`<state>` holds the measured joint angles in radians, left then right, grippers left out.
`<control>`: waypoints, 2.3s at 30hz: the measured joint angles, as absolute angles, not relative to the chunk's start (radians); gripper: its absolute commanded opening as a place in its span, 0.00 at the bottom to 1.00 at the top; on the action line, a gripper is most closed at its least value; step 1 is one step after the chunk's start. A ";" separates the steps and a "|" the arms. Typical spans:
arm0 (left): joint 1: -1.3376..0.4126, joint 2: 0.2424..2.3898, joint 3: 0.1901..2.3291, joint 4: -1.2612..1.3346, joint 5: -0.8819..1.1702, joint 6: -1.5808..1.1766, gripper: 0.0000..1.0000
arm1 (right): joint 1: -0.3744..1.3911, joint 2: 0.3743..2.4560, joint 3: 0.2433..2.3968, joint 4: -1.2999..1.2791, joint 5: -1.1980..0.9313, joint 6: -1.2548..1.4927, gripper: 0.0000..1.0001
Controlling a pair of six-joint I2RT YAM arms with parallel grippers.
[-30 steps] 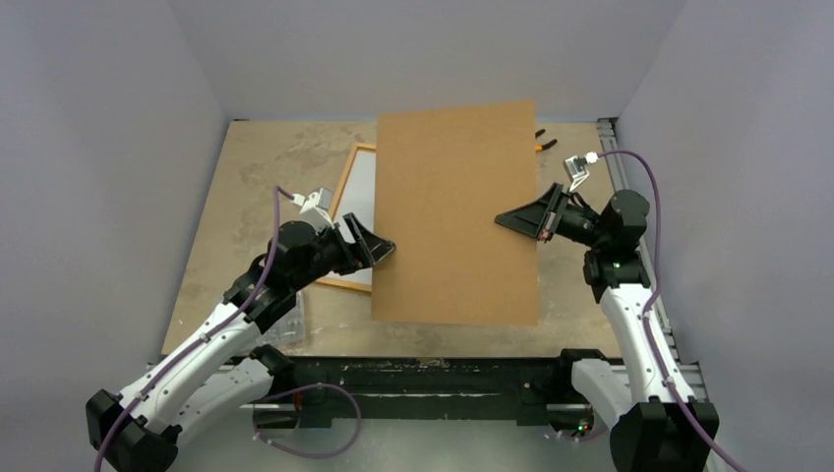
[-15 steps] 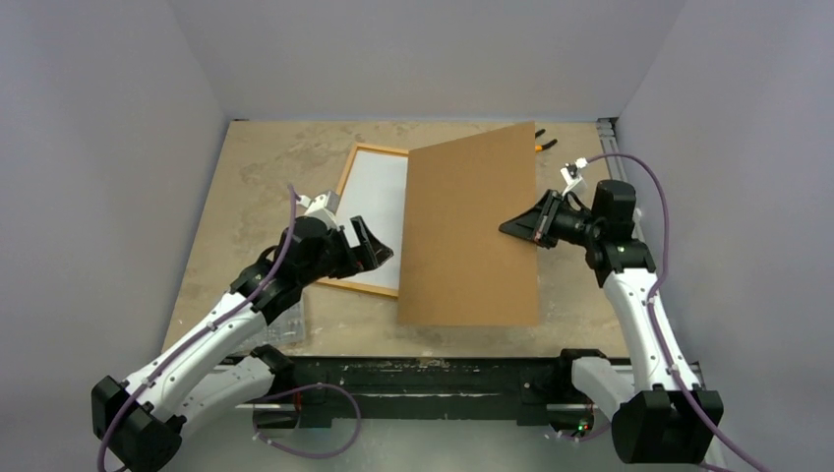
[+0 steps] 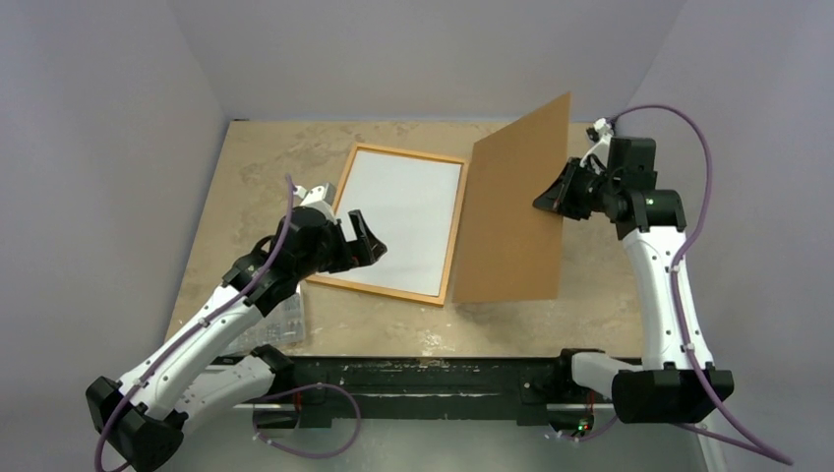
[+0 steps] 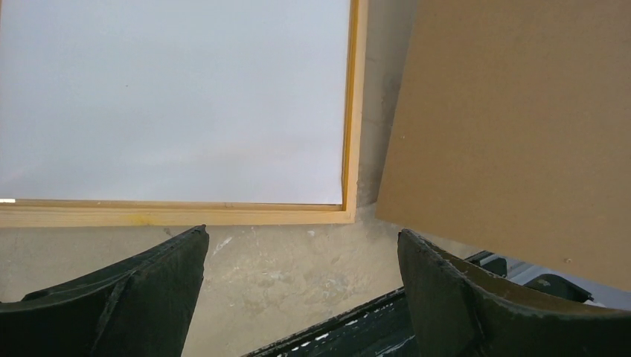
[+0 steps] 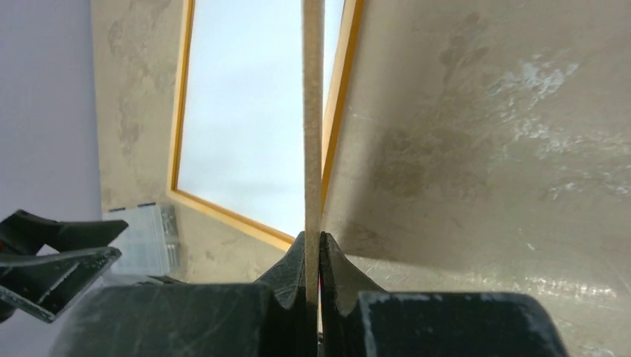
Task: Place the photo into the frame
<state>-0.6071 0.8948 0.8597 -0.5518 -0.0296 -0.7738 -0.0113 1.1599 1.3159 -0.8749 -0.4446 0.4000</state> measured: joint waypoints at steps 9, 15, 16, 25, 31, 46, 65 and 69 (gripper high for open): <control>-0.609 0.950 0.865 -0.540 0.048 -0.774 0.95 | 0.021 1.279 1.598 -1.081 -0.290 0.372 0.00; -0.609 0.976 0.882 -0.533 0.087 -0.774 0.95 | 0.046 1.329 1.609 -1.139 -0.226 0.382 0.00; -0.609 0.979 0.883 -0.532 0.092 -0.774 0.95 | 0.052 1.335 1.603 -1.140 -0.217 0.388 0.00; -0.609 0.985 0.883 -0.515 0.112 -0.775 0.95 | 0.165 1.396 1.579 -1.129 -0.141 0.453 0.00; -0.609 0.991 0.883 -0.504 0.132 -0.775 0.95 | 0.302 1.502 1.639 -1.132 -0.072 0.480 0.32; -0.603 1.029 0.932 -0.373 0.267 -0.794 0.98 | 0.517 1.554 1.747 -1.037 -0.072 0.524 0.72; -0.590 1.217 1.372 -0.468 0.475 -0.686 0.92 | 0.550 1.582 1.752 -0.870 -0.207 0.592 0.78; -0.595 1.320 1.396 -0.553 0.472 -0.645 0.85 | 0.551 1.582 1.743 -0.849 -0.223 0.606 0.78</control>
<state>-0.5953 1.3205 1.3960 -0.5526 0.4721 -0.6453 0.5507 1.5822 1.7428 -0.8486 -0.2230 0.6060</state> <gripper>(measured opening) 0.889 0.774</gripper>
